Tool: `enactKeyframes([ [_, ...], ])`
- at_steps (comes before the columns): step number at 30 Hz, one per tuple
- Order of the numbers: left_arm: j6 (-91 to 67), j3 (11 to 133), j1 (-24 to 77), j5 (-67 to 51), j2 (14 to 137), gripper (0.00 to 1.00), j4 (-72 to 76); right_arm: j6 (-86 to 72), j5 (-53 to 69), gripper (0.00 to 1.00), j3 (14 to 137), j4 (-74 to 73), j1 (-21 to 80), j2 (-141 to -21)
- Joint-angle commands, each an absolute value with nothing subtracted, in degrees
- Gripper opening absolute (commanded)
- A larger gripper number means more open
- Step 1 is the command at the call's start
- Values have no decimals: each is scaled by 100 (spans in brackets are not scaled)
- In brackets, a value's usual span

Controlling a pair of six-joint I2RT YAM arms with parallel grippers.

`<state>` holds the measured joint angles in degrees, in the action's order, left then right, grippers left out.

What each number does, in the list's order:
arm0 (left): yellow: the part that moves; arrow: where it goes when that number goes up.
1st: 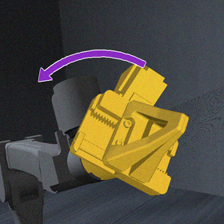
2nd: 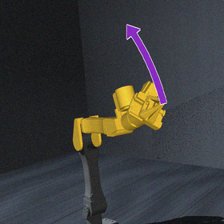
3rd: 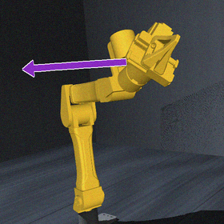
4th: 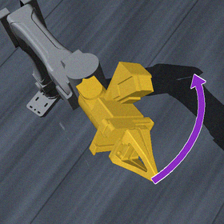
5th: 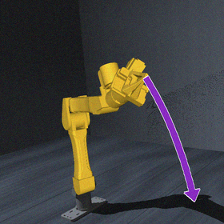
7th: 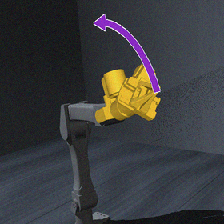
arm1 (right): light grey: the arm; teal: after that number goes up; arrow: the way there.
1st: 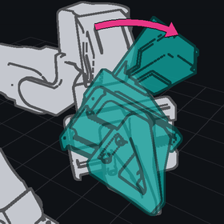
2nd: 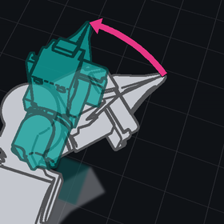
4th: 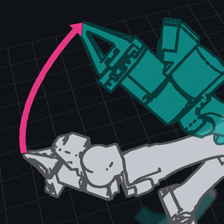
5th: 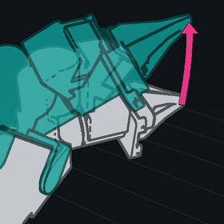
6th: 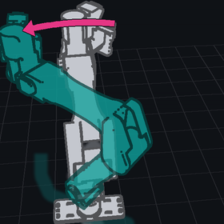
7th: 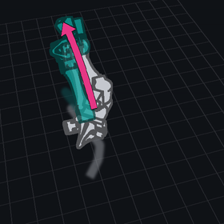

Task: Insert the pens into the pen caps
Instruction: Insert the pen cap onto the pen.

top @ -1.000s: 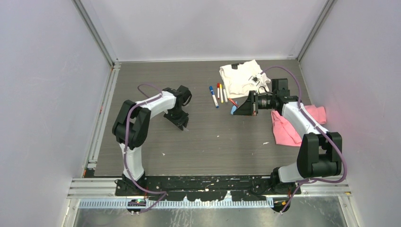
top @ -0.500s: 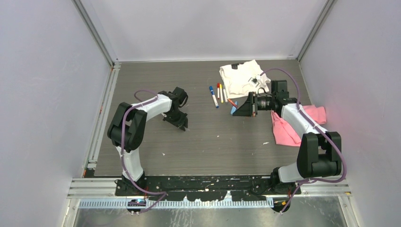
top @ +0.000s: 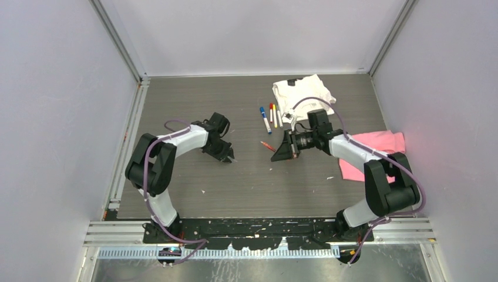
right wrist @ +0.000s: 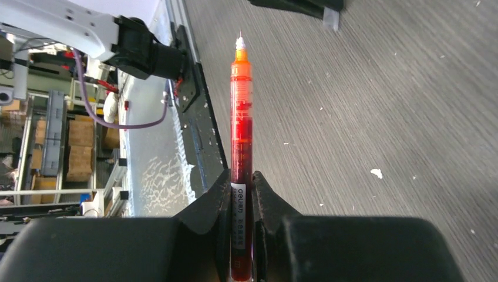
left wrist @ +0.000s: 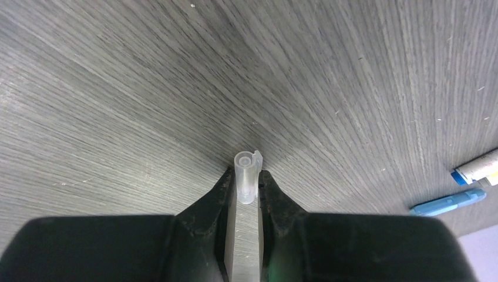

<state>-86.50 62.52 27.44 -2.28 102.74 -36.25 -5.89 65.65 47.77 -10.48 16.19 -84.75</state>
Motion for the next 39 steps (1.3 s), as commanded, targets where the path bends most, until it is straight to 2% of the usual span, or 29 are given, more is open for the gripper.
enactKeyframes([
  [1,-8544,5665,2671,148,10470,9,-3295,-1053,5812,1,4720,-414,2074,-8856],
  [11,-8614,5465,2576,-280,10370,10,-3227,-1576,4985,1,5138,-301,2967,-9951],
  [22,-8756,5214,2549,-519,10329,10,-2995,-2339,5052,1,5709,-228,3402,-10878],
  [39,-8833,5125,2540,-594,10318,10,-2936,-2940,4737,1,5851,-95,3495,-11155],
])
